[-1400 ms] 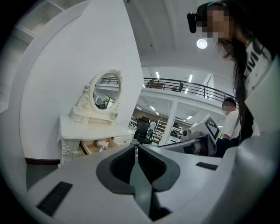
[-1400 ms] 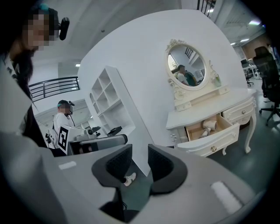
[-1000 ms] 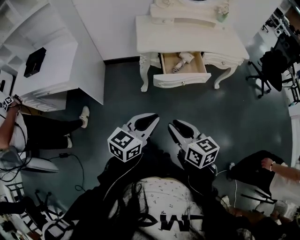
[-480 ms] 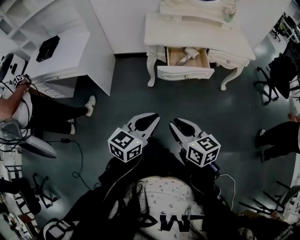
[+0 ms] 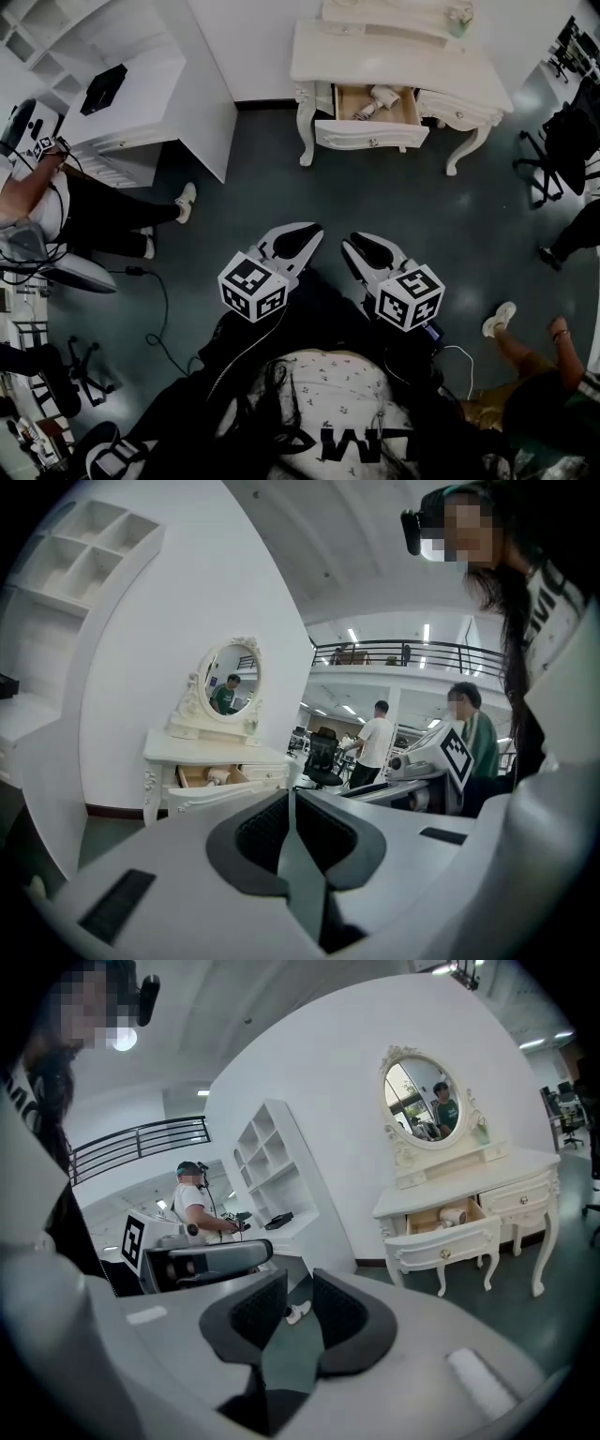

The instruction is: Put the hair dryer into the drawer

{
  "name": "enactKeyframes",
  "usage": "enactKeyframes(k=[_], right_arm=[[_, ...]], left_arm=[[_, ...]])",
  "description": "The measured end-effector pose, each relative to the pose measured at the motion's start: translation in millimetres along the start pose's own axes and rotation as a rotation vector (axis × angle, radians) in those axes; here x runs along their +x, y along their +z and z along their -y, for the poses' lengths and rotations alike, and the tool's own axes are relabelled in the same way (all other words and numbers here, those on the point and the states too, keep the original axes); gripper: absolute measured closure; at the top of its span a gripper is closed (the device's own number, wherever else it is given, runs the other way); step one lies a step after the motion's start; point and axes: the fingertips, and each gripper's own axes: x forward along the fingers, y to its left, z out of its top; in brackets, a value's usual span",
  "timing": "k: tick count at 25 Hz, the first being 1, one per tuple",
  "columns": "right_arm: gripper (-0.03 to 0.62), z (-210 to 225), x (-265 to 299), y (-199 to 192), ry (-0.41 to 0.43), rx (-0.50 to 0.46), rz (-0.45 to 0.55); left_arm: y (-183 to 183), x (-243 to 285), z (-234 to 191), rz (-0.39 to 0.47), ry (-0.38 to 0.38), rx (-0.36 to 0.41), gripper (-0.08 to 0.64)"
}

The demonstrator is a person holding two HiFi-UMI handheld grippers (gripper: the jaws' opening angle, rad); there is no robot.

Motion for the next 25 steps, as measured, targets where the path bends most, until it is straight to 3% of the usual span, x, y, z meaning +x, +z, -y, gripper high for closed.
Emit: enactKeyframes(k=[25], right_arm=[[0.503,7.1,-9.5,-5.2,-0.007,0.000,0.007]], left_arm=[[-8.7,11.7,12.3,-0.030,-0.021,0.029,0.557]])
